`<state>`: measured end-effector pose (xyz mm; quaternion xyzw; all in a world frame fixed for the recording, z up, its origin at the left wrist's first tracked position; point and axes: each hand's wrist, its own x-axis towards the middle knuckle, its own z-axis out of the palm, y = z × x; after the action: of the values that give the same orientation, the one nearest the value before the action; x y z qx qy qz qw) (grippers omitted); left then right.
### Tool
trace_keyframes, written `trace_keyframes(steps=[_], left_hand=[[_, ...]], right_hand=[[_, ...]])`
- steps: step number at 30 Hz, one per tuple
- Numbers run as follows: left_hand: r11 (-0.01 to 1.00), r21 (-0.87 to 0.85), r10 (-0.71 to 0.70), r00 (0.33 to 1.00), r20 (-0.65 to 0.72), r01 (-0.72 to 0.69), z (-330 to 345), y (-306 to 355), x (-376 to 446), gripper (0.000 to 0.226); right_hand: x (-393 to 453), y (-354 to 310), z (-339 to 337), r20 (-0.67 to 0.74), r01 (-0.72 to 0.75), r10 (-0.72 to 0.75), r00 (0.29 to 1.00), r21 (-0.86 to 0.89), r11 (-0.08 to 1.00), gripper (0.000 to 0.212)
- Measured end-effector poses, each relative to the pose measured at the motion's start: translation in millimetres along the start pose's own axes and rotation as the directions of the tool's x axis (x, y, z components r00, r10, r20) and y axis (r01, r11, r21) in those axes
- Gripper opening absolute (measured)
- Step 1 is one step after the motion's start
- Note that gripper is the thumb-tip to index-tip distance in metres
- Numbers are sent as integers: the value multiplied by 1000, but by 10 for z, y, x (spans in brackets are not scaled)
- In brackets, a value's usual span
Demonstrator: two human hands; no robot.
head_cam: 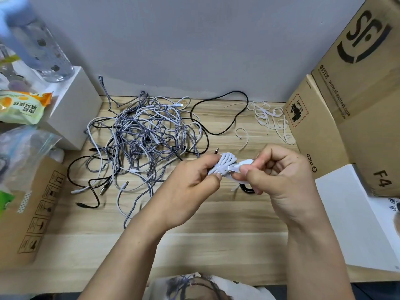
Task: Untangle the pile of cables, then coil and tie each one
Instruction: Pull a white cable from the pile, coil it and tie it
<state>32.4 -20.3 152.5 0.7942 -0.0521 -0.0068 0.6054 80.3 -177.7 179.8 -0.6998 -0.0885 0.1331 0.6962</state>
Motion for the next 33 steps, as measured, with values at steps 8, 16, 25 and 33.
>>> trace_keyframes(steps=[8, 16, 25, 33], left_hand=[[983, 182, 3, 997, 79, -17, -41, 39, -20, 43], [926, 376, 1, 996, 93, -36, -40, 28, -10, 25], [979, 205, -38, 992, 122, 12, -73, -34, -5, 14], [994, 61, -95, 984, 151, 87, -98, -103, -8, 26]], right_hand=[[8, 1, -54, 77, -51, 51, 996, -9, 999, 19], [15, 99, 8, 104, -73, 86, 991, -127, 989, 21], [75, 260, 99, 274, 508, -436, 857, -591, 627, 16], [112, 253, 182, 473, 646, -463, 750, -675, 357, 14]])
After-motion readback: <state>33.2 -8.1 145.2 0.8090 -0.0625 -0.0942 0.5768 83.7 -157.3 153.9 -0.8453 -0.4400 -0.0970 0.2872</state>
